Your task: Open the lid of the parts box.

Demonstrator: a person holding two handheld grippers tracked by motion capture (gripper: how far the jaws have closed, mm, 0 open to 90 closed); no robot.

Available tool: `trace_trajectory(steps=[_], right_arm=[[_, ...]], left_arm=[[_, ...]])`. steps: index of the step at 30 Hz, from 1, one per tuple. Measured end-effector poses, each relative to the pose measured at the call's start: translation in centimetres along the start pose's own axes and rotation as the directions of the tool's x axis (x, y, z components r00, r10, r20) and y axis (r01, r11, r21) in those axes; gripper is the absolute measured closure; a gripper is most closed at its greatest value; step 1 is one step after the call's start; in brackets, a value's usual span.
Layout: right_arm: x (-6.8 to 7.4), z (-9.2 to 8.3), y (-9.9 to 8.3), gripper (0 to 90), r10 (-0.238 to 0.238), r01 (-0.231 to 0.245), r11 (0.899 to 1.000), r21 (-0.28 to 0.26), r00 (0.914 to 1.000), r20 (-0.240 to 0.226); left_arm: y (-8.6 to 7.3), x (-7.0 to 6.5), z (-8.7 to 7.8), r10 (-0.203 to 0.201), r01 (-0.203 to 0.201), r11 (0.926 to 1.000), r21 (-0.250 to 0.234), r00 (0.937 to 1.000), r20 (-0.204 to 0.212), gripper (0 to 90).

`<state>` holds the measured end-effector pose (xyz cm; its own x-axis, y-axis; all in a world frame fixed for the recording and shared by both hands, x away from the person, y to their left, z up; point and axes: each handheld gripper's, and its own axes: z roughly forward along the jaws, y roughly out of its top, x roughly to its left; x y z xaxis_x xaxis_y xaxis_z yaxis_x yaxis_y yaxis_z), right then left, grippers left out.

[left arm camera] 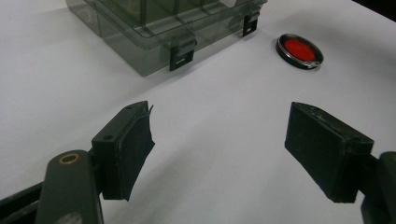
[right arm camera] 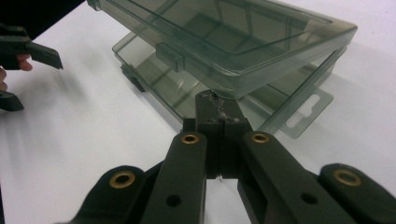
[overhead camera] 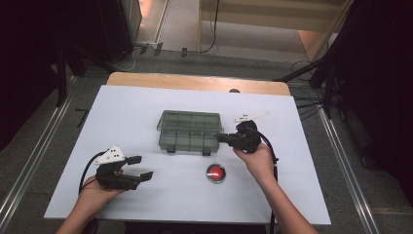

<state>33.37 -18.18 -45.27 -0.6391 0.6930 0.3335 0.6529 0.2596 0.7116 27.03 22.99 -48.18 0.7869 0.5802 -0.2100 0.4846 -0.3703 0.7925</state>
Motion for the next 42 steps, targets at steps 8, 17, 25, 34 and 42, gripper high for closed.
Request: trace_trajectory(steps=[8, 17, 25, 34, 42], right_arm=[[-0.1, -0.3, 0.8, 90.0, 0.006, -0.006, 1.0, -0.002, 1.0, -0.005], [-0.3, -0.4, 1.8, 90.0, 0.002, -0.002, 1.0, -0.007, 1.0, -0.009], [-0.6, -0.2, 2.0, 90.0, 0.003, -0.003, 1.0, -0.02, 1.0, -0.006], [-0.7, 0.1, 2.1, 90.0, 0.003, -0.003, 1.0, -0.013, 1.0, -0.006], [-0.7, 0.1, 2.2, 90.0, 0.001, -0.001, 1.0, -0.016, 1.0, -0.005]], left_arm=[[0.0, 0.1, 0.0, -0.008, 0.008, 1.0, 0.001, 1.0, -0.002, 23.0], [0.1, 0.2, 0.0, -0.009, 0.009, 1.0, 0.002, 0.9999, -0.005, 23.1], [0.2, 0.4, 0.3, -0.021, 0.021, 0.9998, 0.005, 0.9998, -0.007, 23.1], [1.0, 0.5, 0.5, -0.021, 0.021, 0.9997, 0.016, 0.9997, -0.014, 23.1], [2.2, 1.1, 0.4, -0.028, 0.028, 0.9995, 0.017, 0.9994, -0.023, 23.1]])
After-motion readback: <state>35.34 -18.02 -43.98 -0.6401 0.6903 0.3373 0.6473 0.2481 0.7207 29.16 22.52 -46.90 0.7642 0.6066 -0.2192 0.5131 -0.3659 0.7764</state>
